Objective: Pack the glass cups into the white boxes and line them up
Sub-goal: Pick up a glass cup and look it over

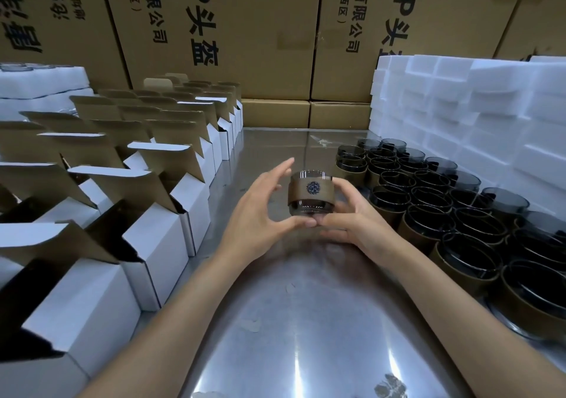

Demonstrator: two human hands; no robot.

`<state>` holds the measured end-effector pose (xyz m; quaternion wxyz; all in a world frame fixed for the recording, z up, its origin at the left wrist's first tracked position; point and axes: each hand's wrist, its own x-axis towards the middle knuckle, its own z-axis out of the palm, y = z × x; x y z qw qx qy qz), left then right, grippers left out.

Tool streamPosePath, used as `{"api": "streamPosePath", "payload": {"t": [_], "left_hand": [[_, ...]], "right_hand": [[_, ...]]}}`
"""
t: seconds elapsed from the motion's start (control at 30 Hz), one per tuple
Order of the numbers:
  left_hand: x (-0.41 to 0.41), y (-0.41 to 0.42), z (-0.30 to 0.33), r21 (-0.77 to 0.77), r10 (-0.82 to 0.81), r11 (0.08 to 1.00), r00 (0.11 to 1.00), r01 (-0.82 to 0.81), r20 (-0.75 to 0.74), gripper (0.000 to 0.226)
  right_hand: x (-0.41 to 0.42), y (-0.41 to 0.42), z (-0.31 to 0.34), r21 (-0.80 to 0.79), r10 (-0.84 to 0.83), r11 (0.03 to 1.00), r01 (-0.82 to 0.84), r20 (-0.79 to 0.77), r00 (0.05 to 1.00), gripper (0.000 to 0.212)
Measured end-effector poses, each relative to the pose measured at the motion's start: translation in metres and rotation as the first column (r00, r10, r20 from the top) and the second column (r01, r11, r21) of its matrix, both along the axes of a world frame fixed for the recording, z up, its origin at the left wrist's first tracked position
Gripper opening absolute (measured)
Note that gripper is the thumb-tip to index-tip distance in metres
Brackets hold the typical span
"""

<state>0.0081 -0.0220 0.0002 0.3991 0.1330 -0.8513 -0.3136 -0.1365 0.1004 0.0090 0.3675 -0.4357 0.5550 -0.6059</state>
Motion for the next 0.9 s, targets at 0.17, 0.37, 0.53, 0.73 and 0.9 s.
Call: {"api": "streamPosePath", "payload": {"t": [0.17,0.37,0.53,0.73,0.9], "left_hand": [[0.001,0.0,0.0,-0.111,0.02,0.994,1.0,-0.02,-0.002,0.091],[-0.003,-0.002,-0.003,0.09,-0.002,0.996,0.996,0.01,-0.088,0.06],[-0.006,-0.001,-0.006,0.236,-0.08,0.968,0.996,0.089,-0.047,0.061],[-0.003,0.006,0.001,-0.148,0.059,0.987,0.998,-0.056,0.018,0.077],[-0.003,0.005,0.002,0.025,0.045,0.999,0.999,-0.044,-0.024,0.063]], "right_hand": [[0.004,-0.001,0.002,-0.157,-0.209,0.973,0.17,-0.274,0.939,0.063],[0.006,0.0,0.003,-0.172,-0.192,0.976,0.135,-0.378,0.906,0.08],[0.004,0.0,0.004,-0.219,-0.196,0.968,0.123,-0.354,0.914,0.064],[0.008,-0.001,0.002,-0.285,-0.365,0.928,0.239,-0.568,0.738,0.061],[0.007,-0.002,0.001,-0.196,-0.231,0.97,0.145,-0.551,0.802,0.075]]}}
